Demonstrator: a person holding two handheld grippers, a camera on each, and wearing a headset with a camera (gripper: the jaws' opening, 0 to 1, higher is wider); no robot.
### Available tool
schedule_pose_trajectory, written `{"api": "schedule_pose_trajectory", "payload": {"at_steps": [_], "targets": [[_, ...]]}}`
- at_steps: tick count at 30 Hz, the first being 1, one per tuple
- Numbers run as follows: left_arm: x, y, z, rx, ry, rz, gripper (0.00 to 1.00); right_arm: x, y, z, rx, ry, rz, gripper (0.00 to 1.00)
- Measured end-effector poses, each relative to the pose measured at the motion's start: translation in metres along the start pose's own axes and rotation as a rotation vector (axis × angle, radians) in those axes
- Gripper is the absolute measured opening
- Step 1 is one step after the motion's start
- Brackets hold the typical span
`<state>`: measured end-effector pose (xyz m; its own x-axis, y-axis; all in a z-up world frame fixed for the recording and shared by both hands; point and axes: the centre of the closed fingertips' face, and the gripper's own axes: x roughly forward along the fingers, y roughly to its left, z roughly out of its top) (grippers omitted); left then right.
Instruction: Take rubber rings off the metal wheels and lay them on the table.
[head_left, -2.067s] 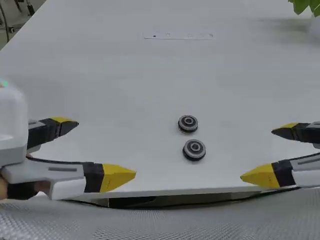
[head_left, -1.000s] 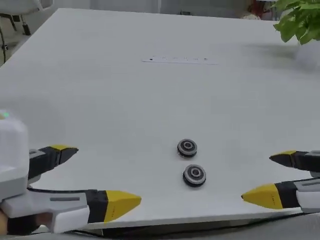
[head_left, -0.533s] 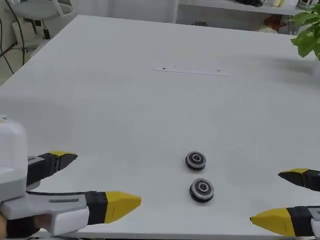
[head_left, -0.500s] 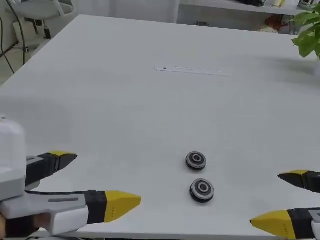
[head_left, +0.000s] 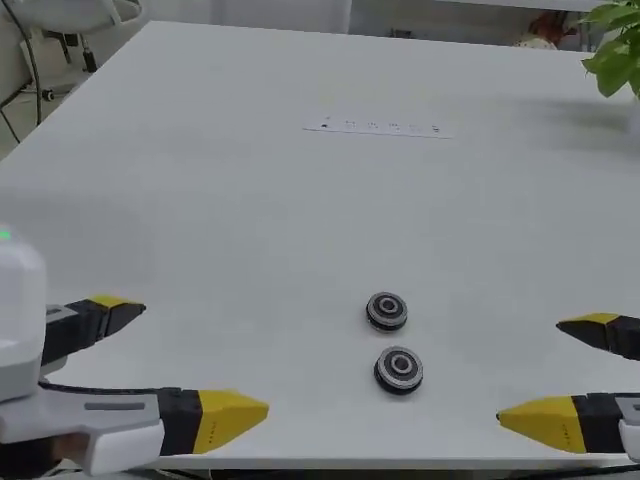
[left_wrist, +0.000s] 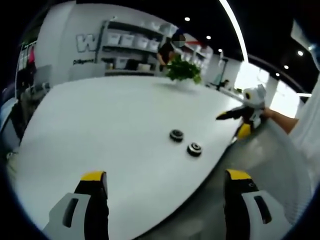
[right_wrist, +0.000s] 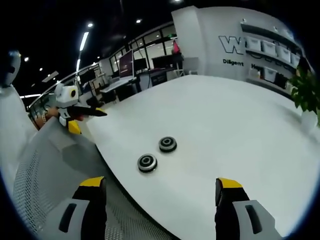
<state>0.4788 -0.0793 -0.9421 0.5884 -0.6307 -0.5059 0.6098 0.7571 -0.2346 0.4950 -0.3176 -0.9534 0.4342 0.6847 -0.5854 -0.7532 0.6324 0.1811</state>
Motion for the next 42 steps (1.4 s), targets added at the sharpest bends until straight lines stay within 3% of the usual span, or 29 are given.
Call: {"api": "schedule_pose_trajectory", "payload": {"at_steps": [4,7,12,17,23,29,31,33,37,42], "targets": [[0.0,-0.002,0.002,0.034,0.001,-0.005,0.99,0.0,-0.001,0.001,-0.001,-0.005,-0.004,0.9],[0.001,-0.009,0.007,0.049,-0.024,-0.046,0.97,0.0,-0.001,-0.002,-0.008,0.01,-0.008,0.9],[-0.001,-0.008,0.009,0.074,-0.024,-0.037,0.98,0.001,-0.002,-0.002,-0.008,0.014,-0.011,0.9],[-0.002,-0.022,0.018,0.085,-0.056,-0.117,1.0,-0.001,-0.005,0.0,0.003,-0.004,-0.026,0.9],[-0.002,-0.023,0.017,0.097,-0.037,-0.123,0.99,-0.003,-0.008,0.002,0.01,-0.017,-0.042,0.89],[-0.002,-0.027,0.032,0.119,-0.064,-0.137,0.98,-0.003,-0.009,0.003,0.007,-0.021,-0.049,0.88],[-0.003,-0.028,0.036,0.129,-0.069,-0.139,0.98,-0.004,-0.006,0.008,0.02,-0.045,-0.033,0.88],[-0.003,-0.028,0.042,0.148,-0.073,-0.142,0.98,-0.008,0.002,0.023,0.061,-0.128,0.019,0.86],[-0.005,-0.029,0.055,0.19,-0.09,-0.146,0.98,-0.017,-0.005,0.036,0.091,-0.203,-0.004,0.82],[-0.006,-0.03,0.077,0.237,-0.113,-0.154,0.98,-0.017,-0.006,0.042,0.062,-0.205,-0.005,0.81]]}}
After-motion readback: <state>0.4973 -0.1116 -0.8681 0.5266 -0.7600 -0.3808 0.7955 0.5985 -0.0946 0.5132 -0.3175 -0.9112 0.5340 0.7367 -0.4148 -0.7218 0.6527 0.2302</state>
